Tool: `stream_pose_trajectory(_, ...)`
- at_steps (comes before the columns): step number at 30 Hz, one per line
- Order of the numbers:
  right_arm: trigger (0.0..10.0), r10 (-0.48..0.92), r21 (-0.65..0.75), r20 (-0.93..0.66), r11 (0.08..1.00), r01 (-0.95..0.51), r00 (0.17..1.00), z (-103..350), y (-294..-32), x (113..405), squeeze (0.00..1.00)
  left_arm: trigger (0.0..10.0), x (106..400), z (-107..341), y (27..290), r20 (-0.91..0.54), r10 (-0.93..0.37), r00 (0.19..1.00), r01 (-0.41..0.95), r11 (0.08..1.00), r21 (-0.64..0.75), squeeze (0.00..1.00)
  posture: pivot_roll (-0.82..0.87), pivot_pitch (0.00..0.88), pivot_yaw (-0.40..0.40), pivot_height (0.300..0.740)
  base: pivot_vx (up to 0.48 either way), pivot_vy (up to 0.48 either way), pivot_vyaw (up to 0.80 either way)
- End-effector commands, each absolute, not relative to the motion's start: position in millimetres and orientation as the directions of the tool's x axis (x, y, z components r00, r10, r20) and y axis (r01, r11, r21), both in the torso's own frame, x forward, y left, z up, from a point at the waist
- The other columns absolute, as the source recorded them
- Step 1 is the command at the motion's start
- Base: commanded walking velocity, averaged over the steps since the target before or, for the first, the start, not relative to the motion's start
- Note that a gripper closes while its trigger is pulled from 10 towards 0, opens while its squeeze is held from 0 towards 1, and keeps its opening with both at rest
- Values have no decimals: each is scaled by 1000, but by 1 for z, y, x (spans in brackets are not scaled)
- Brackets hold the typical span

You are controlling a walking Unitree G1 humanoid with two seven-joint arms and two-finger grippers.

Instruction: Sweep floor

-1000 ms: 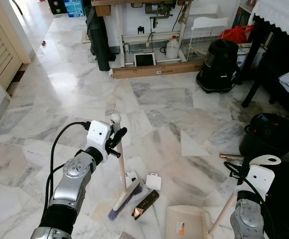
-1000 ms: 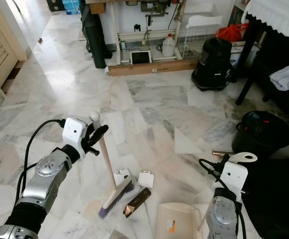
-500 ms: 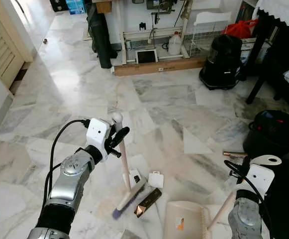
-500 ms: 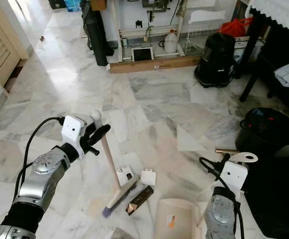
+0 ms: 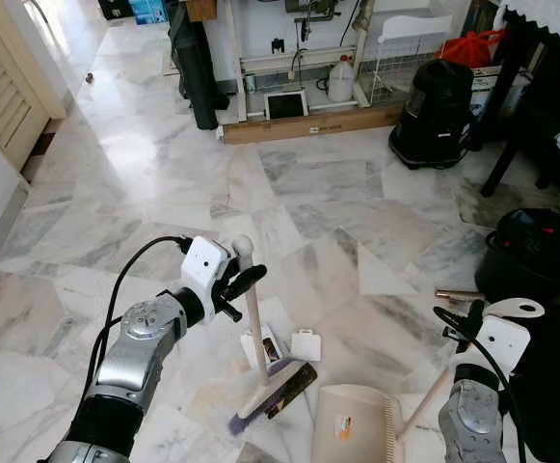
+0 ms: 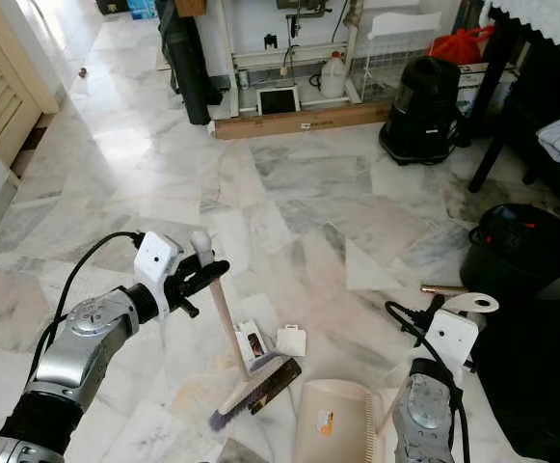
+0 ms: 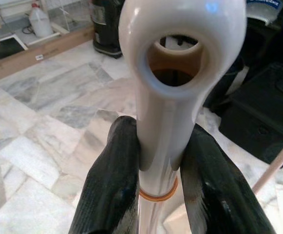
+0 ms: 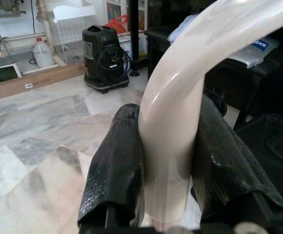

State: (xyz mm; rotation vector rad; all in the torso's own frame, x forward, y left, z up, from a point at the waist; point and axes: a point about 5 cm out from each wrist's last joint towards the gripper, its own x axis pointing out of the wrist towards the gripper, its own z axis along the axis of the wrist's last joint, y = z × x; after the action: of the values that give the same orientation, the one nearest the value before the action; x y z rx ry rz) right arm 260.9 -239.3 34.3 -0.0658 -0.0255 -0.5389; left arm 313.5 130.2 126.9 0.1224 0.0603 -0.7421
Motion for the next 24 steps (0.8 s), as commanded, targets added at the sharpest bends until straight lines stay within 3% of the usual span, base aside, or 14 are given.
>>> stream_pose_trajectory(1, 10000, -514, -49, 60, 855, 516, 856, 37, -239, 262, 0, 10000, 309, 119, 135, -170, -681, 713, 699, 708, 96, 0, 140, 107, 82, 740, 0, 0, 0)
stream_pose_trajectory(5, 10000, -513, -50, 63, 855, 516, 856, 37, -239, 263, 0, 10000, 308, 116, 142, -204, -675, 709, 702, 705, 103, 0, 145, 110, 82, 740, 0, 0, 0)
stream_pose_trajectory(15, 10000, -508, -48, 63, 858, 511, 859, 37, -237, 264, 0, 10000, 314, 126, 136, -109, -673, 732, 655, 739, -159, 0, 142, 110, 79, 740, 0, 0, 0)
stream_pose_trajectory(24, 10000, -509, -51, 68, 857, 513, 858, 38, -239, 265, 0, 10000, 324, 147, 137, 2, -623, 782, 593, 744, -306, 0, 141, 98, 77, 740, 0, 0, 0)
